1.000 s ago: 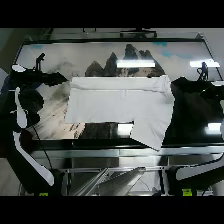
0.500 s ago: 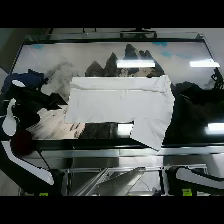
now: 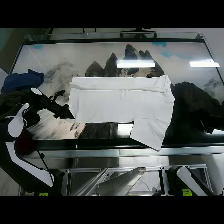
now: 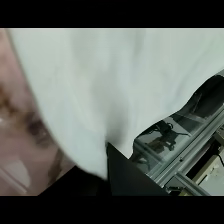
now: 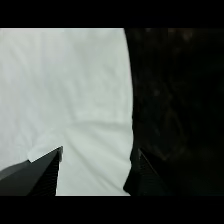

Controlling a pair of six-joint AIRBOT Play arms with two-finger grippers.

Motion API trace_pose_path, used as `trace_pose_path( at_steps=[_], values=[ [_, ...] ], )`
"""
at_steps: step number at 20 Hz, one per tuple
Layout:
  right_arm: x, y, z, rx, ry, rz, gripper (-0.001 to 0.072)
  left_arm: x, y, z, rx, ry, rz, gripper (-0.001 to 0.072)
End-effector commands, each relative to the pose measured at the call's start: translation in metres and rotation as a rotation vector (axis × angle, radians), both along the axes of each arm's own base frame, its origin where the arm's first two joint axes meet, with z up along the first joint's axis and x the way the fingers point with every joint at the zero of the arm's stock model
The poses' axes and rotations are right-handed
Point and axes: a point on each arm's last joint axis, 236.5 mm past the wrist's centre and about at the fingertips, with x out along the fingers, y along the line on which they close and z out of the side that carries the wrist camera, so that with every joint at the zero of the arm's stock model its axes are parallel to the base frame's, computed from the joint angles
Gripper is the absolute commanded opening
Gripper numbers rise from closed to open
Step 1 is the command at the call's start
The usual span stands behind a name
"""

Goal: Fold the shirts.

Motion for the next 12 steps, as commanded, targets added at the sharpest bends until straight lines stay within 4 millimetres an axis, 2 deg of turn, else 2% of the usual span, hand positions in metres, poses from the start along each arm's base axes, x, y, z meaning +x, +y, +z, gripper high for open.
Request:
trace_pose_path(
  at_steps=[1,6,8,9,12],
  values=[
    [-0.043,0.028,-0.043,0.072,0.149,0.01,0.0557,0.005,-0.011,0.009,-0.014,-0.021,-0.027,-0.0001],
    [-0.069,0.087,-0.1,0.129,0.268,0.133,0.0555,0.018,-0.015,0.023,-0.009,-0.063,-0.051,-0.0002],
    [-0.062,0.102,-0.108,0.168,0.255,0.166,0.0536,0.017,-0.015,0.024,-0.012,-0.06,-0.055,-0.0002],
    [-0.055,0.108,-0.109,0.198,0.239,0.161,0.0489,0.017,-0.015,0.024,-0.011,-0.06,-0.055,-0.0002],
    [-0.03,0.118,-0.113,0.285,0.156,0.129,0.0487,0.017,-0.014,0.024,-0.011,-0.061,-0.052,-0.0002]
  ],
)
